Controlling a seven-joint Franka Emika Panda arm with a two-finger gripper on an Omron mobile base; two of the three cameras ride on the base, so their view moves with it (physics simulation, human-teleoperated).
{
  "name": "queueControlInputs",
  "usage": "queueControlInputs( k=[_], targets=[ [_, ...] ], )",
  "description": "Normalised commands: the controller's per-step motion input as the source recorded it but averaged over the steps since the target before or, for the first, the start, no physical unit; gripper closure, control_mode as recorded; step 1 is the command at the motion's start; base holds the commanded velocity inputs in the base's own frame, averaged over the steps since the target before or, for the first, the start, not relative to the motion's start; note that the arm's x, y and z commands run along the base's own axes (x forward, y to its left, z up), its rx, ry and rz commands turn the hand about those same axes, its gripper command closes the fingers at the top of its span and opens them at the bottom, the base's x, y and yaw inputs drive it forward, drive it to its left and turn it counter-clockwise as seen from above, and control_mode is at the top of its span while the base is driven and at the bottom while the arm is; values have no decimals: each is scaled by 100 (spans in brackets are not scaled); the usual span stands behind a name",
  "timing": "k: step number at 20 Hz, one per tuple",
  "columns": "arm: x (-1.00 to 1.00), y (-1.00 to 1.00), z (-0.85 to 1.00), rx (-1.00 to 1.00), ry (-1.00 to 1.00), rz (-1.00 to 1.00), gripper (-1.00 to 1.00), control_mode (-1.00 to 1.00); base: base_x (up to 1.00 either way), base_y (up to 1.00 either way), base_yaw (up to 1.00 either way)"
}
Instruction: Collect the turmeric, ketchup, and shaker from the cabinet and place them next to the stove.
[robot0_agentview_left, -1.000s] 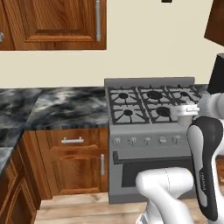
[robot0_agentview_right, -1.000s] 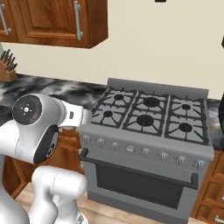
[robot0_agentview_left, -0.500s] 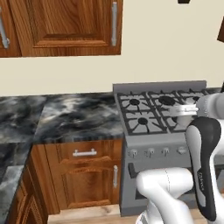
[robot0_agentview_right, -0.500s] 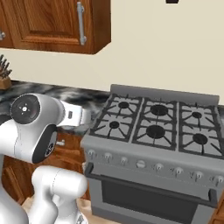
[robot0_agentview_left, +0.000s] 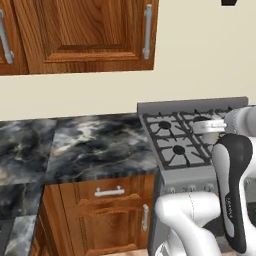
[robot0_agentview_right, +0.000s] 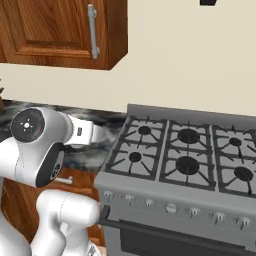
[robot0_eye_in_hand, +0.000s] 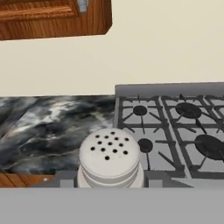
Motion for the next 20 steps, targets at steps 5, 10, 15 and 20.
queueControlInputs(
  k=[5,10,15,20],
  targets=[
    [0,0,0,0,0,0,100,100,69,21,-4],
    [0,0,0,0,0,0,100,100,56,0,0],
    [65,15,-47,0,0,15,100,-100,12,1,1],
    [80,12,-62,0,0,39,100,-100,0,0,0]
  ],
)
